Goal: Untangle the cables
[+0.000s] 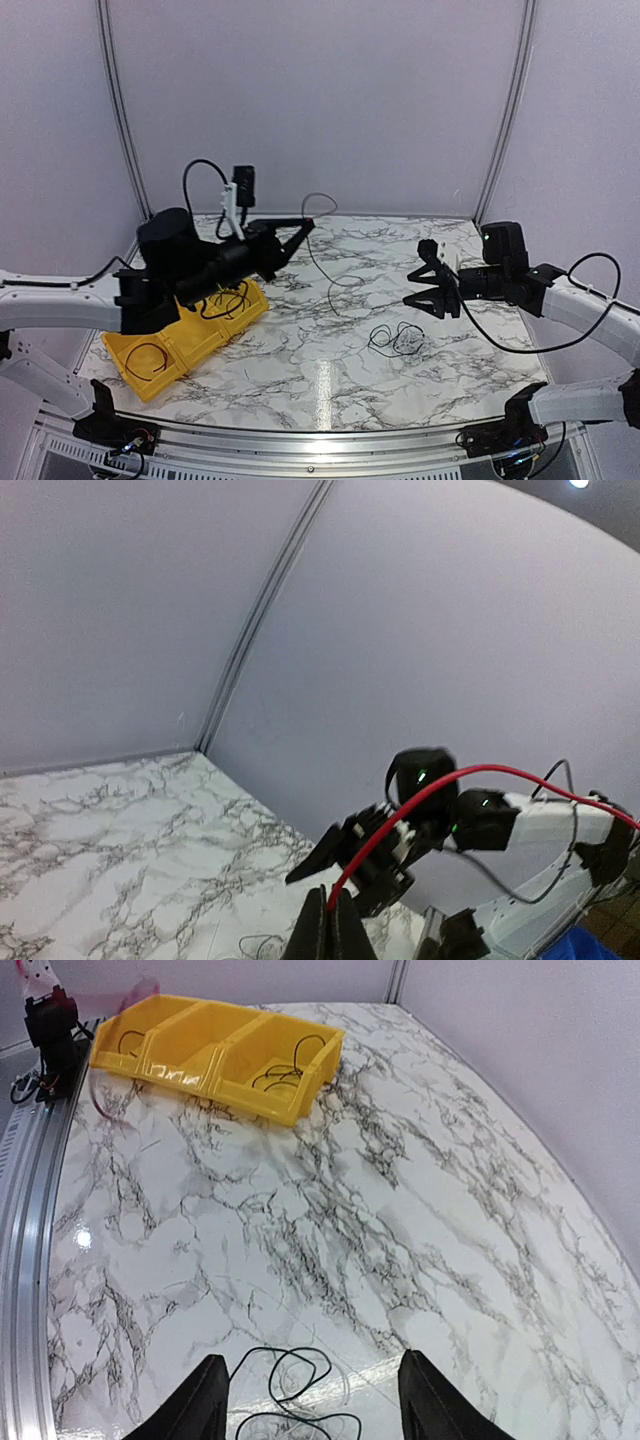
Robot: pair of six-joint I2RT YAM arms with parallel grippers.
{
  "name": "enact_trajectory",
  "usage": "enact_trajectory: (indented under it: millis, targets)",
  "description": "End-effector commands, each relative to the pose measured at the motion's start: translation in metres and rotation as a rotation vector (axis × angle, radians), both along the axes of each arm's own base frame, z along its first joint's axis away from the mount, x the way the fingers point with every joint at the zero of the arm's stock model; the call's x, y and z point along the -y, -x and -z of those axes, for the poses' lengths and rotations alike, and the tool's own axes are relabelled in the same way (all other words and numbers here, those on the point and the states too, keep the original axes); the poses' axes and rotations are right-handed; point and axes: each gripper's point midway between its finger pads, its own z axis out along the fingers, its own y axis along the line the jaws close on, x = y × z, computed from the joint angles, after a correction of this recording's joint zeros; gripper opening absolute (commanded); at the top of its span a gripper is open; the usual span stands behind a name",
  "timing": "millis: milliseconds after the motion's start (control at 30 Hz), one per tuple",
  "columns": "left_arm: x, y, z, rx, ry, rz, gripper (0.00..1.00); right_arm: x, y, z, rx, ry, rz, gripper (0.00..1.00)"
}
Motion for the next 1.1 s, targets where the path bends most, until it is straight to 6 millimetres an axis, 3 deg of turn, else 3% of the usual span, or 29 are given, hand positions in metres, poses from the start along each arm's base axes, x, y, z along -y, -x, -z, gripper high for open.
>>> enact_trajectory:
  millis: [0, 100, 267, 367, 667, 867, 1067]
  targets:
    - [-0.054, 0.005, -0.016, 0.006, -0.081, -0.124, 0.0, 0.0, -0.008, 0.019, 0.014, 0.033, 0.0, 0.58]
    - [-0.095, 0.002, -0.009, -0.051, -0.18, -0.249, 0.0, 0.002, -0.011, 0.029, 0.005, 0.061, 0.007, 0.58]
    - [-0.182, -0.001, 0.029, -0.228, -0.385, -0.544, 0.0, 0.008, -0.015, 0.035, 0.041, 0.101, 0.035, 0.57]
    - [-0.225, 0.007, 0.045, -0.306, -0.399, -0.66, 0.0, 0.01, -0.016, 0.037, 0.059, 0.119, 0.044, 0.57]
    - [-0.327, 0.032, 0.085, -0.467, -0.351, -0.957, 0.0, 0.013, -0.019, 0.048, 0.054, 0.158, 0.047, 0.56]
    - [-0.371, 0.047, 0.108, -0.529, -0.36, -1.105, 0.0, 0.013, -0.019, 0.054, 0.045, 0.174, 0.042, 0.56]
    - [-0.4, 0.054, 0.104, -0.498, -0.326, -1.191, 0.0, 0.013, -0.02, 0.058, 0.032, 0.184, 0.043, 0.56]
